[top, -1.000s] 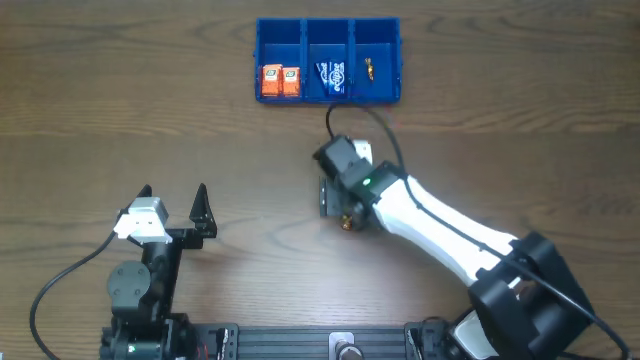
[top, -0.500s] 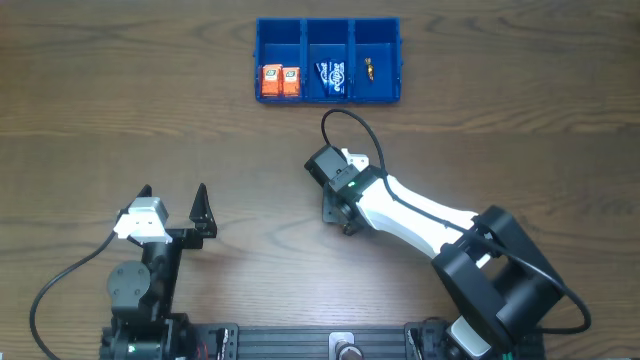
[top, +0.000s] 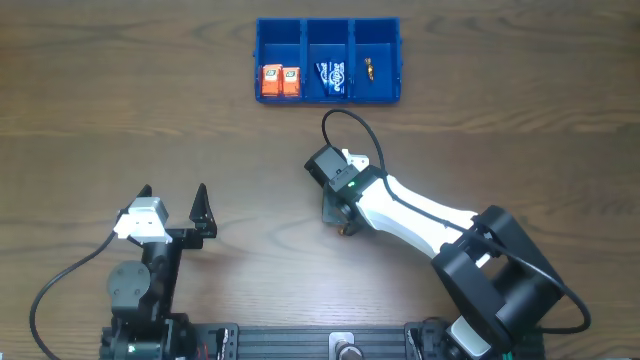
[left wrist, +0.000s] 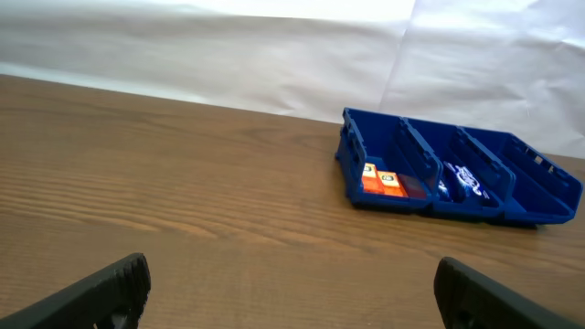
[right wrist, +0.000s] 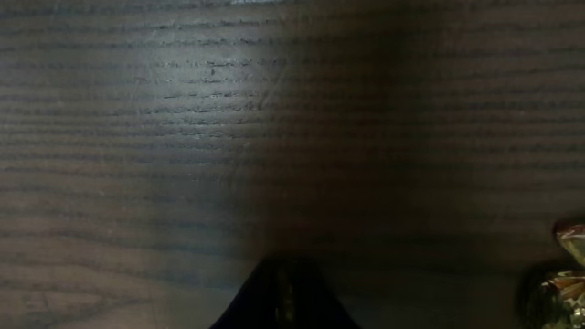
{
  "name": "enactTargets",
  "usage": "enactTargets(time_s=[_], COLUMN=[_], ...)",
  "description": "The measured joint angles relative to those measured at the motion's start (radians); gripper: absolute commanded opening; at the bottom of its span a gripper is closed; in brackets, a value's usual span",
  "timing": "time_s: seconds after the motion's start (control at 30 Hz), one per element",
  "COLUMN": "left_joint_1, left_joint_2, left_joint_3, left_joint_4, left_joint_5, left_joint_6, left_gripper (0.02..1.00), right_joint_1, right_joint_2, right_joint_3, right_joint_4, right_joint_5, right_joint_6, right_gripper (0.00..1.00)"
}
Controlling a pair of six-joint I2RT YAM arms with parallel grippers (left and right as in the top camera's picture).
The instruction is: Sort Candies Into Trays
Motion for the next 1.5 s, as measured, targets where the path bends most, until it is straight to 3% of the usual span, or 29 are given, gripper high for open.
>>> enactTargets(time_s=[0.47, 0.57, 0.67, 0.87, 1.07, 1.13, 1.17, 1.23, 1.37, 1.5], left_joint_1=[0.000, 0.000, 0.000, 0.000, 0.000, 0.000, 0.000, 0.000, 0.000, 0.000], left_joint_2=[0.000, 0.000, 0.000, 0.000, 0.000, 0.000, 0.000, 0.000, 0.000, 0.000], left_joint_3=[0.000, 0.000, 0.000, 0.000, 0.000, 0.000, 0.000, 0.000, 0.000, 0.000], left_joint_4=[0.000, 0.000, 0.000, 0.000, 0.000, 0.000, 0.000, 0.000, 0.000, 0.000], left_joint_5=[0.000, 0.000, 0.000, 0.000, 0.000, 0.000, 0.000, 0.000, 0.000, 0.000], left_joint_6=[0.000, 0.000, 0.000, 0.000, 0.000, 0.000, 0.000, 0.000, 0.000, 0.000], left_gripper=[0.998, 0.998, 0.998, 0.998, 0.998, 0.996, 0.998, 0.998, 0.996, 0.996], right_joint_1=[0.000, -0.009, -0.106, -0.383, -0.426, -0.424, -0.422, -0.418, -0.406, -0.384], right_joint_2=[-0.011, -0.101, -0.148, 0.052, 0.426, 0.498, 0.530, 0.565, 0.565, 0.515], right_joint_3=[0.000, 0.032, 0.265, 0.762, 1.008, 1.012, 1.012, 1.012, 1.019, 1.019], right_joint_4=[-0.005, -0.114, -0.260, -0.193, -0.026, -0.005, -0.005, -0.007, -0.013, -0.131], right_joint_5=[-0.001, 0.032, 0.096, 0.164, 0.185, 0.186, 0.186, 0.185, 0.188, 0.189], right_joint_6=[0.002, -0.015, -0.107, -0.356, -0.492, -0.499, -0.500, -0.507, -0.514, -0.517], right_gripper=[0.036, 0.036, 0.036, 0.036, 0.066, 0.102, 0.178, 0.454, 0.476, 0.590])
